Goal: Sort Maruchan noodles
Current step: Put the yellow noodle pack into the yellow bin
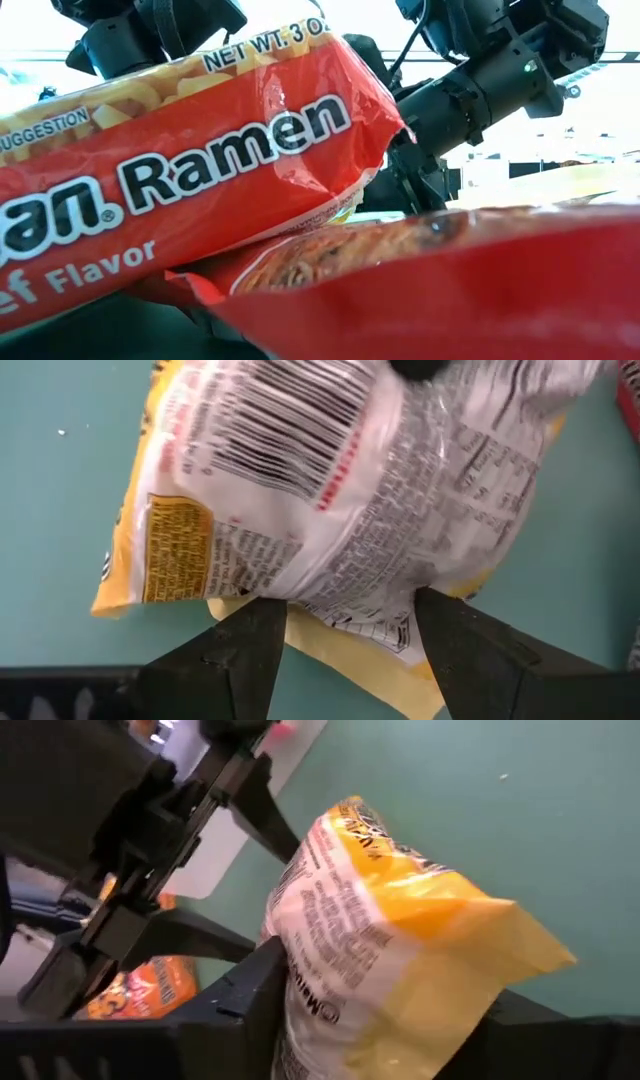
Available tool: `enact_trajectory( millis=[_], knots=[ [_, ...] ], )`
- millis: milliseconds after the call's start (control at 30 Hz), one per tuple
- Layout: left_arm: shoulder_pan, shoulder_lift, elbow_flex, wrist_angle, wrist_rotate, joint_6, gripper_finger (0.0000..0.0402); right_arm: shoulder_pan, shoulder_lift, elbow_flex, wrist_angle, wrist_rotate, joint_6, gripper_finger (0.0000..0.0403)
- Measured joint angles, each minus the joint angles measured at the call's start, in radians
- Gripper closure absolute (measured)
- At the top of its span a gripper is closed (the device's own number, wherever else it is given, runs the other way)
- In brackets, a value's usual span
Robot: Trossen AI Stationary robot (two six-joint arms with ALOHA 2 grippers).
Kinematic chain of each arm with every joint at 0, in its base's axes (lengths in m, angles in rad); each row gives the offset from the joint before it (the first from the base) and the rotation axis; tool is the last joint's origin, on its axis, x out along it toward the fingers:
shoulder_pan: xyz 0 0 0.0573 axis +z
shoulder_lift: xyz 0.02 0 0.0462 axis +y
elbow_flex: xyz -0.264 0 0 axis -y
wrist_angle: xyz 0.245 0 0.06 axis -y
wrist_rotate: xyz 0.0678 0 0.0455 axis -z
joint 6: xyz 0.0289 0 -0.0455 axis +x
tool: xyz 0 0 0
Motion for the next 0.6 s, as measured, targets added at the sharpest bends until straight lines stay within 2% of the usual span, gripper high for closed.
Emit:
enact_trajectory(
  millis=[167, 600],
  knots=[
    [0.000, -0.028, 0.012, -0.044, -0.001, 0.012, 0.0194, 0.000, -0.003, 0.000, -0.002, -0.034, -0.005, 0.0268],
    [0.002, -0.189, 0.011, -0.078, -0.044, 0.005, 0.0194, -0.001, -0.006, -0.001, -0.004, -0.075, -0.018, 0.0272]
  ],
)
